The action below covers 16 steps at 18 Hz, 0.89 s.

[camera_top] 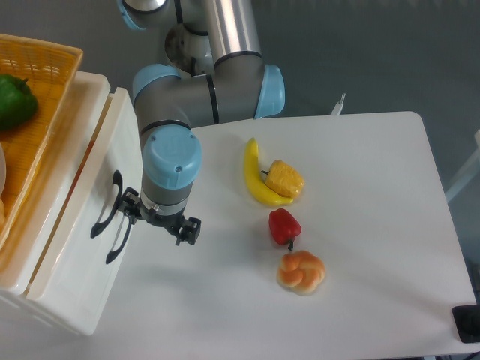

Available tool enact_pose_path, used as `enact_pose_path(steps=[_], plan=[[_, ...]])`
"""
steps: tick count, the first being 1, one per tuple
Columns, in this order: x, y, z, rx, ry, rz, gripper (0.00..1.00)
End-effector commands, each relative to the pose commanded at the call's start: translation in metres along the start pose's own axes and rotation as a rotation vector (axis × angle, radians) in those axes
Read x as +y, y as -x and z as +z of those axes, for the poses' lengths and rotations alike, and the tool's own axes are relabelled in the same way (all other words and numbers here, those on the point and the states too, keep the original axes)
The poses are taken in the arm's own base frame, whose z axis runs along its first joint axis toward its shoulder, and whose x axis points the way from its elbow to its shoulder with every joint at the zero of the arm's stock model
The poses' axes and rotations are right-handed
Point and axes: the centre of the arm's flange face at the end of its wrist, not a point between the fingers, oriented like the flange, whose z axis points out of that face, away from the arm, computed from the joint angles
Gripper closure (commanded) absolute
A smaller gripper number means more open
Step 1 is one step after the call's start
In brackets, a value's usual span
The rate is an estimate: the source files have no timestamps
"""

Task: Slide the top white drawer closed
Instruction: 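Hold the gripper against the closed drawer front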

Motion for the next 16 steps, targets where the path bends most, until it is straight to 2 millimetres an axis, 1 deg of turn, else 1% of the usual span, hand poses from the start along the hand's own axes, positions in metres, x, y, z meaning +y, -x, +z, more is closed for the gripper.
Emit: enact_pose_path(steps=[9, 14, 16], plan=[[-0.001, 0.0, -0.001, -0.002, -0.002, 0.001, 0.0], [0.001, 0.007, -0.007, -0.007, -0.011, 0.0, 0.0], [0.003, 0.016, -0.01, -0.011, -0.016, -0.01, 0.0]])
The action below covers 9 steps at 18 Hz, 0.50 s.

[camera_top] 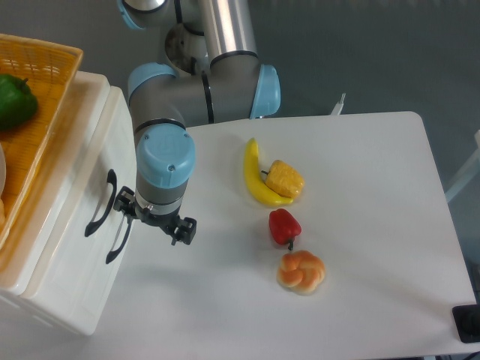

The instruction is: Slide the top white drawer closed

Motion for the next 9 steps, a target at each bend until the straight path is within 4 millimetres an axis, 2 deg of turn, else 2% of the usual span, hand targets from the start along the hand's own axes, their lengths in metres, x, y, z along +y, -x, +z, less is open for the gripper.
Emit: enact_pose_path(steps=[3, 5, 9], plan=[[0.009, 0.029, -0.011, -0.01, -0.018, -0.039, 0.0], [0.021, 0.055, -0.029, -0.026, -0.043, -0.056, 0.0], [0.051, 0.099, -0.055, -0.104, -0.024, 0.069, 0.0]])
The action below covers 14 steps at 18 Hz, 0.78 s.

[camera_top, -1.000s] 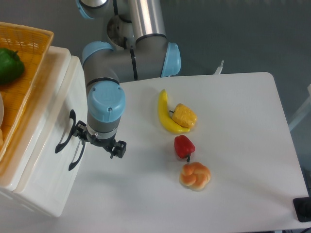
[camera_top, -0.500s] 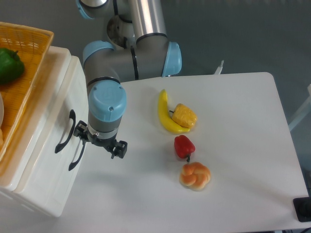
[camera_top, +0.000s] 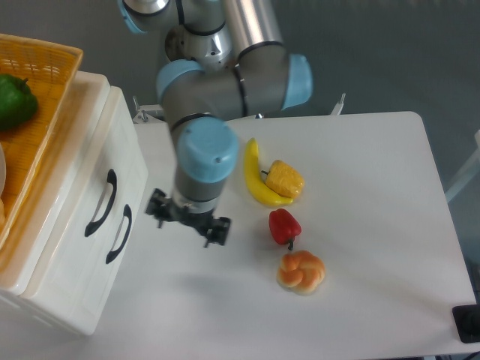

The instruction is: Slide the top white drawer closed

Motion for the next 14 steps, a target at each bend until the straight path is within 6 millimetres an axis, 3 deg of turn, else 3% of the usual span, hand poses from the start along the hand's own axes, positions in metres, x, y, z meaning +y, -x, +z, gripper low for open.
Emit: enact_pose_path(steps=[6, 11, 14], plan=[[0.034, 0.043, -0.014, -0.102, 0.108, 0.156, 0.0], [0.084, 0.088, -0.04, -0.11, 0.112, 0.216, 0.0], [0.114, 0.104, -0.059, -0.107, 0.116, 0.267, 0.0]])
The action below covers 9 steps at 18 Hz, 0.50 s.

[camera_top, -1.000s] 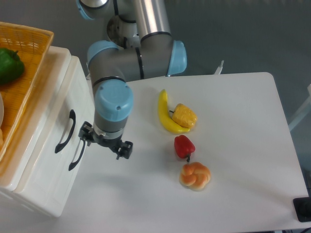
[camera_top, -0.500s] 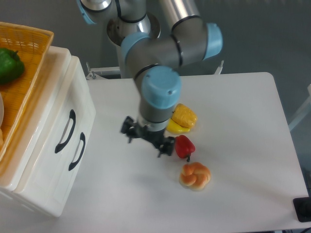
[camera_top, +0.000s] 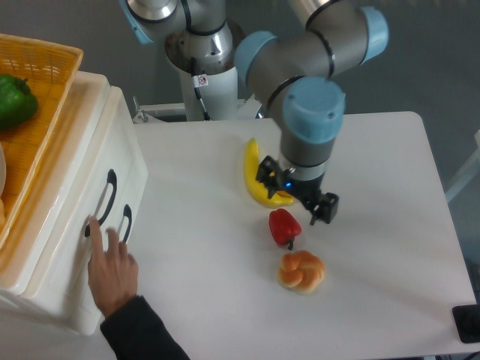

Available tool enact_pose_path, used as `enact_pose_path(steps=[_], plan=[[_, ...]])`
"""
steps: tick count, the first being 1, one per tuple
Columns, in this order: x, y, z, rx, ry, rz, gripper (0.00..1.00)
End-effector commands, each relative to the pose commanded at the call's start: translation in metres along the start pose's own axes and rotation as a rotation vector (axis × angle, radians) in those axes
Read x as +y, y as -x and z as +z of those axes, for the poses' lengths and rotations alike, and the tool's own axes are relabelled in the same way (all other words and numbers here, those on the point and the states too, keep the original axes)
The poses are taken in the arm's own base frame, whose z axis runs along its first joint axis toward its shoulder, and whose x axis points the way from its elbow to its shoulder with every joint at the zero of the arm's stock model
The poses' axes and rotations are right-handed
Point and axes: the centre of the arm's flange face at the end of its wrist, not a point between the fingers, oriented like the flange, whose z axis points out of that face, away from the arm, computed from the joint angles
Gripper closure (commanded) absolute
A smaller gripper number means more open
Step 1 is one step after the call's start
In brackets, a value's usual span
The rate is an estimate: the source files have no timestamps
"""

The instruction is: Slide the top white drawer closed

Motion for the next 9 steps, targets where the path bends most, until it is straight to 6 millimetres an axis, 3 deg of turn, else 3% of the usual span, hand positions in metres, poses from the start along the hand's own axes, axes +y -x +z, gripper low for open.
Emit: enact_pose_path(steps=[6, 9], plan=[[0.057, 0.016, -0.014, -0.005, 0.004, 0.12, 0.0], [0.071, 0.02, -0.014, -0.003, 0.005, 0.152, 0.0]])
